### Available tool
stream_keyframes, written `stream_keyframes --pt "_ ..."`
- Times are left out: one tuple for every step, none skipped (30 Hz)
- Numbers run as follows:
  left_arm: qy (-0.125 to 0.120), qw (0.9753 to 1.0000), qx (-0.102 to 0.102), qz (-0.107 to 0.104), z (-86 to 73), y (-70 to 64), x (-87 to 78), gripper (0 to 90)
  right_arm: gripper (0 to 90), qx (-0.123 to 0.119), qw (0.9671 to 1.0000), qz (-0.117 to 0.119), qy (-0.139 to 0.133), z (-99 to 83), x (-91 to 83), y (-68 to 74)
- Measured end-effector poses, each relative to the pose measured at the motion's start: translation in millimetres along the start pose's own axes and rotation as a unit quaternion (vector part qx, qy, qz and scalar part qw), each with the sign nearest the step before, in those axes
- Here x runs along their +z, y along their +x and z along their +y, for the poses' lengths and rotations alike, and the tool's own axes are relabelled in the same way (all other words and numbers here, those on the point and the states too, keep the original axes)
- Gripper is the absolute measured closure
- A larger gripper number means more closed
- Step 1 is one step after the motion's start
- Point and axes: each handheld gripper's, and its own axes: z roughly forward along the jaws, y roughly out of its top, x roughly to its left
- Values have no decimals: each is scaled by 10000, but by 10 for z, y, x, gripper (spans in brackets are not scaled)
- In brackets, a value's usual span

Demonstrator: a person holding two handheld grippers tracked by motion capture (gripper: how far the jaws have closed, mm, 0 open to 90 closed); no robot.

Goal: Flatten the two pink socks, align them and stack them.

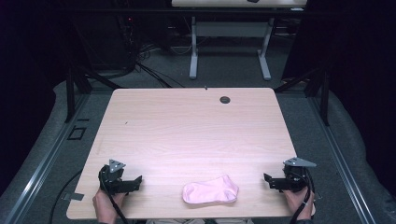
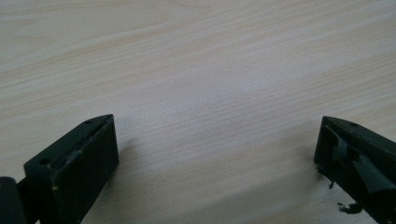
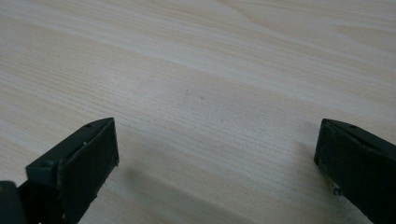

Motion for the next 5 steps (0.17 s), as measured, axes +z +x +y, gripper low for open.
stream_keyframes --pt "-43 10000 -34 1 -10 -2 0 0 0 -12 10000 -43 -21 -4 8 7" --pt "-72 10000 -27 13 -15 3 1 0 0 -23 10000 -77 -12 -6 10 12" --pt "-75 10000 -21 26 -16 7 1 0 0 -48 9999 -92 -11 -7 14 18" --pt "-76 10000 -28 34 -15 9 3 0 0 -79 9998 -163 7 -7 19 29" --pt "-73 10000 -31 44 -13 9 5 0 0 -149 9996 -223 42 -8 27 49"
